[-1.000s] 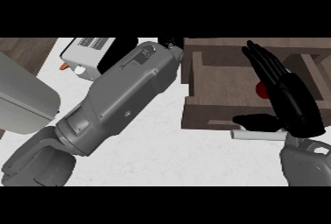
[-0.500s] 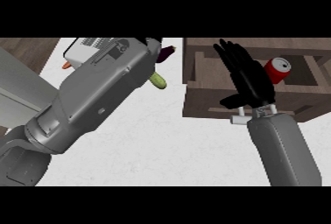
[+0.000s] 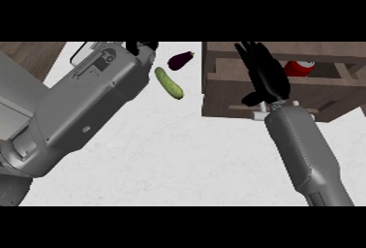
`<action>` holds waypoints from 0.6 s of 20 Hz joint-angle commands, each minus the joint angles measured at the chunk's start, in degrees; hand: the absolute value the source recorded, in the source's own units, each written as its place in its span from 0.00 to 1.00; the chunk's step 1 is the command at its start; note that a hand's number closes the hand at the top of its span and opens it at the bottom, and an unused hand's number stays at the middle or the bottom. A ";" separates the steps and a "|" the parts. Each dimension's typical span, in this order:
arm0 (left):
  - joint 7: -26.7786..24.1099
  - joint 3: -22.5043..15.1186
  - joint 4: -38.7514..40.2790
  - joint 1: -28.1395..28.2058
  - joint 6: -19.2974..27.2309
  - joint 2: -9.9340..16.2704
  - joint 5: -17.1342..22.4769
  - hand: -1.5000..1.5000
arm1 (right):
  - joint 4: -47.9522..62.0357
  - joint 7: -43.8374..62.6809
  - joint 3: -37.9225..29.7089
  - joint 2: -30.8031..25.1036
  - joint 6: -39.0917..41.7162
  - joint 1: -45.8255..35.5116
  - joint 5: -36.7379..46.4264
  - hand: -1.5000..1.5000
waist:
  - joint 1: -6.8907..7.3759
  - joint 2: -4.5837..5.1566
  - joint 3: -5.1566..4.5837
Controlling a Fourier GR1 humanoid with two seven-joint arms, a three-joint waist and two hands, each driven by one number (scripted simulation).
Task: Pick up the can, place it into the drawer and close the drawer
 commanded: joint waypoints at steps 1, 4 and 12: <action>0.31 0.58 -2.34 2.32 -0.32 1.47 -1.11 0.00 | 11.73 0.68 -1.23 1.94 -8.79 -3.21 2.71 0.00 | 0.33 1.01 0.60; 3.47 0.19 -7.18 2.80 0.52 3.60 -1.23 0.00 | 15.94 -1.82 -3.70 0.47 -13.21 -3.60 1.52 0.00 | 1.09 0.82 0.63; 5.13 1.07 -9.01 4.08 -0.44 5.64 -2.36 0.00 | 26.65 -1.93 -7.19 -1.70 -18.37 -14.58 2.53 0.00 | 1.91 1.57 0.65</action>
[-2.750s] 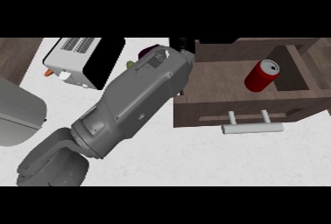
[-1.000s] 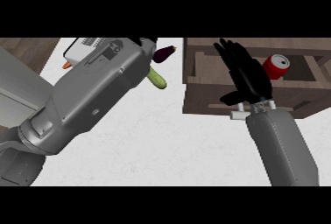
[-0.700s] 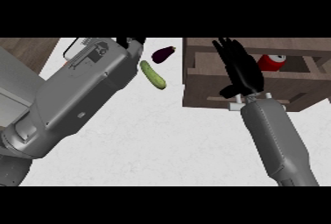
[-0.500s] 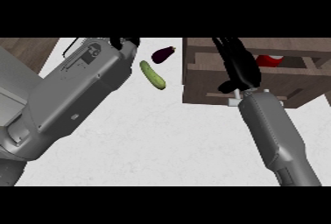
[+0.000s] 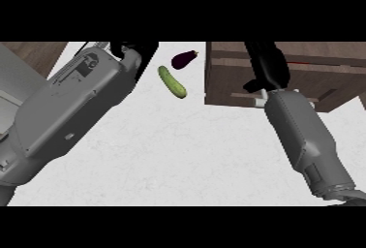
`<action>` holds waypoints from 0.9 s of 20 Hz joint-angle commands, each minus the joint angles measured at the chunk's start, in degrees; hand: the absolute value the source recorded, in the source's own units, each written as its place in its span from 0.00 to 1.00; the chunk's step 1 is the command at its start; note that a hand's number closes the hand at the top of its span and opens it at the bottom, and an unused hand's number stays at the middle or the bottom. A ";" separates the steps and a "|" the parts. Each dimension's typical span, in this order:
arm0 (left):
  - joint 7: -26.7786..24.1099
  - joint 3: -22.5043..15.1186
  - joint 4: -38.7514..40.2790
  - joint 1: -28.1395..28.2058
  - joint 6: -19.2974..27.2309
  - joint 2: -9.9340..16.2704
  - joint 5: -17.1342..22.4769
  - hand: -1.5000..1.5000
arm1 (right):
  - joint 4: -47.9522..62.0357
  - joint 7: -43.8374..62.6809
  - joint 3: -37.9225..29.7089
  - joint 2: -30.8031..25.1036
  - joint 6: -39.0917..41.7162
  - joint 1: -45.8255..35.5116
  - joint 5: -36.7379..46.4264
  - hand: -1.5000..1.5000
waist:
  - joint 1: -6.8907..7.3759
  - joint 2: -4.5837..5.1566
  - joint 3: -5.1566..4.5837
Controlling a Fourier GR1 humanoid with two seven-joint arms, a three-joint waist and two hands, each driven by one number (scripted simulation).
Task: Pick up the can, place it into the drawer and close the drawer
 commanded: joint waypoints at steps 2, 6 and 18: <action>2.38 0.07 -2.72 0.35 -0.80 2.81 -0.94 0.00 | 8.60 0.11 -3.42 -1.90 -3.61 -5.80 -0.80 0.00 | 0.94 1.19 0.82; 3.87 0.49 -4.29 1.01 -0.98 4.51 -1.50 0.00 | 12.35 1.95 -4.12 -1.94 -4.52 -10.93 -0.10 0.00 | 1.14 1.12 0.80; 6.30 0.53 -11.13 4.17 -0.43 6.77 -2.50 0.00 | 18.52 4.24 -5.16 -6.01 -4.07 -18.04 1.22 0.00 | 3.20 1.48 0.78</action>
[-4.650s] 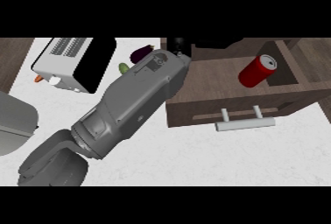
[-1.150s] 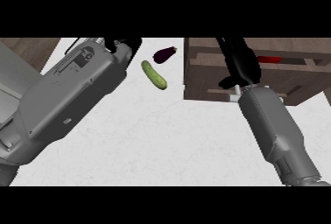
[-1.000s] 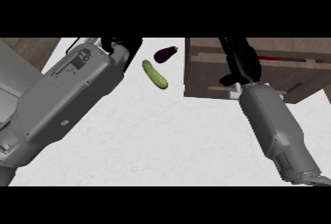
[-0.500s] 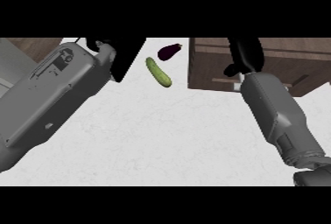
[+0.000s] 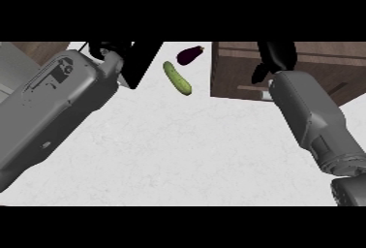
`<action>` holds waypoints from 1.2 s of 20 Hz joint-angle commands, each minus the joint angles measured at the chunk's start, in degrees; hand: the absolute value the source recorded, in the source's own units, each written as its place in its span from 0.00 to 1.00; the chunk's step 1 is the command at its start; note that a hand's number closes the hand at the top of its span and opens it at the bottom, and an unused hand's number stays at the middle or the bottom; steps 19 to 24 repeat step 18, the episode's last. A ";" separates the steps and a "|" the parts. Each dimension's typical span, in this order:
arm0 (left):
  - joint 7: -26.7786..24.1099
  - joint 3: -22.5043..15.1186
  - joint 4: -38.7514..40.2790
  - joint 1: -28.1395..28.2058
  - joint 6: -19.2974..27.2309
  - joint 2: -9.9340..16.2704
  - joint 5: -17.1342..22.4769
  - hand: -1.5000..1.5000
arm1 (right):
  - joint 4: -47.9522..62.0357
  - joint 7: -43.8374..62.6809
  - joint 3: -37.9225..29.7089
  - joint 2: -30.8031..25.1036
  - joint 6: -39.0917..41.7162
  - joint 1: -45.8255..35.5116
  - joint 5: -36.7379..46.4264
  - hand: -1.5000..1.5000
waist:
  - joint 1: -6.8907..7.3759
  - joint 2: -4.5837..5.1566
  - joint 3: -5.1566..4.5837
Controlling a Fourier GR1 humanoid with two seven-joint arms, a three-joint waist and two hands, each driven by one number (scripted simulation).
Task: Pick up the can, place it into the drawer and close the drawer
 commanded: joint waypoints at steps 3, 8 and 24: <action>1.55 0.54 -1.77 -0.37 -0.43 0.53 -0.11 0.00 | 1.12 -1.59 -2.18 -0.79 0.43 -4.78 -1.86 0.00 | 1.47 0.34 -0.28; 2.27 0.35 -3.20 1.15 0.38 1.36 -0.36 0.00 | 1.23 -10.28 -12.20 2.12 8.74 -6.76 -13.67 0.00 | 1.51 -0.22 -0.08; 2.54 -0.14 -6.25 3.14 2.19 0.88 -1.70 0.00 | 1.10 -21.16 -23.98 0.83 16.12 -5.61 -25.99 0.00 | -0.13 -0.42 -0.22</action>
